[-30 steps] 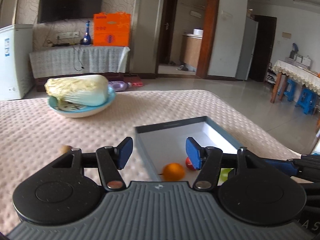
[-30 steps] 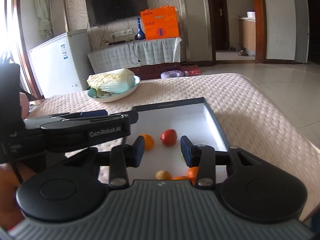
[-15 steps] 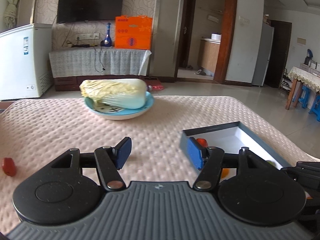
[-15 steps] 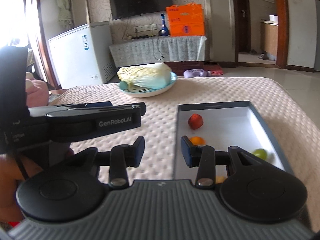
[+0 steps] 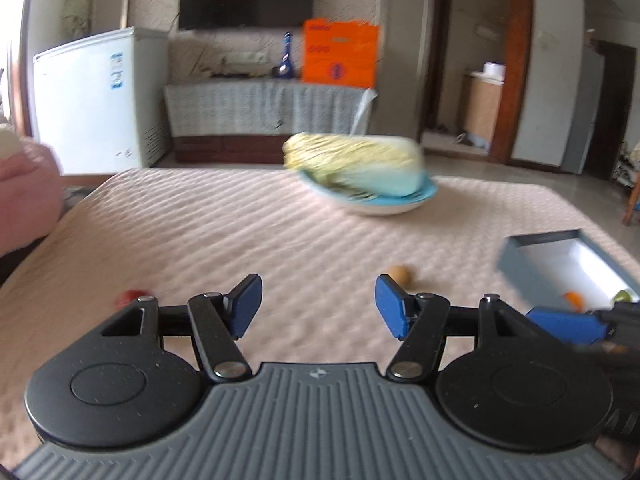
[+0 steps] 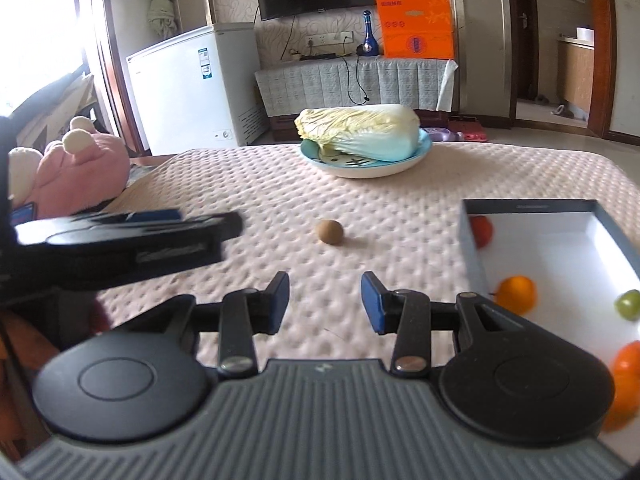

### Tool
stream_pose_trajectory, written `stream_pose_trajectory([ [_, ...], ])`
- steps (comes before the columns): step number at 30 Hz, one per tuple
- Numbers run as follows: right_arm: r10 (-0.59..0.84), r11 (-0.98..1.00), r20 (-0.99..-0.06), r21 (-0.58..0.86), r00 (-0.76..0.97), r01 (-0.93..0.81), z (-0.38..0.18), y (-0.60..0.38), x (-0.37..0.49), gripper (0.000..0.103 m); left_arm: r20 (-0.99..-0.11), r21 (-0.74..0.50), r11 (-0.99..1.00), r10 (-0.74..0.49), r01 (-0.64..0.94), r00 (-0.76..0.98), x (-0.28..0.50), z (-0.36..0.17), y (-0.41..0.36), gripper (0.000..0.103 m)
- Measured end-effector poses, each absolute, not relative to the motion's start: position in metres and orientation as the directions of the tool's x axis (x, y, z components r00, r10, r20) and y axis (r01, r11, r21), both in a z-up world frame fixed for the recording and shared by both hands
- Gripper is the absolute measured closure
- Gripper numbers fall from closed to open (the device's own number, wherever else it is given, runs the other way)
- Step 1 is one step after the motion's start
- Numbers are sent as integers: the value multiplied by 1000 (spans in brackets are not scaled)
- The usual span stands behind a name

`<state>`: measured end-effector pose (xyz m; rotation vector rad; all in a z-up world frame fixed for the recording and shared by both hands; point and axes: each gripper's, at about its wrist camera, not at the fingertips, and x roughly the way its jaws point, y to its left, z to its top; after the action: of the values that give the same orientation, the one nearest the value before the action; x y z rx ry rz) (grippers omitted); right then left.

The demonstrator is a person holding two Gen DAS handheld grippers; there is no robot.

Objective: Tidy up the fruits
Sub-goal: 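Move both tools back over the last red tomato and kiwi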

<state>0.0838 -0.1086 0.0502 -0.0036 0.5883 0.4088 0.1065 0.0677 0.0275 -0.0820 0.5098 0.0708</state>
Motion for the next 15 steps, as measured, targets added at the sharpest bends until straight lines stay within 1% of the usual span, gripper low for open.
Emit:
stream_pose_trajectory([
  [2,371,921,-542,115,754,-371,46,-100,90,61,-487,-59,991,76,-120,870,103,24,87,35],
  [4,373,921,-548,122,749,-370,41,-93,96,61,-510,-69,986,93,-149,855,102,18,106,35],
  [7,364,925,-552,117,750,-362,34,-82,106,61,-519,-84,977,125,-196,845,102,12,134,35],
  [11,340,934,-541,100,769,-342,28,-72,122,61,-541,-120,966,130,-229,831,103,4,159,35],
  [15,311,945,-568,102,762,-311,17,-67,144,61,-559,-117,965,133,-236,818,104,-4,171,35],
])
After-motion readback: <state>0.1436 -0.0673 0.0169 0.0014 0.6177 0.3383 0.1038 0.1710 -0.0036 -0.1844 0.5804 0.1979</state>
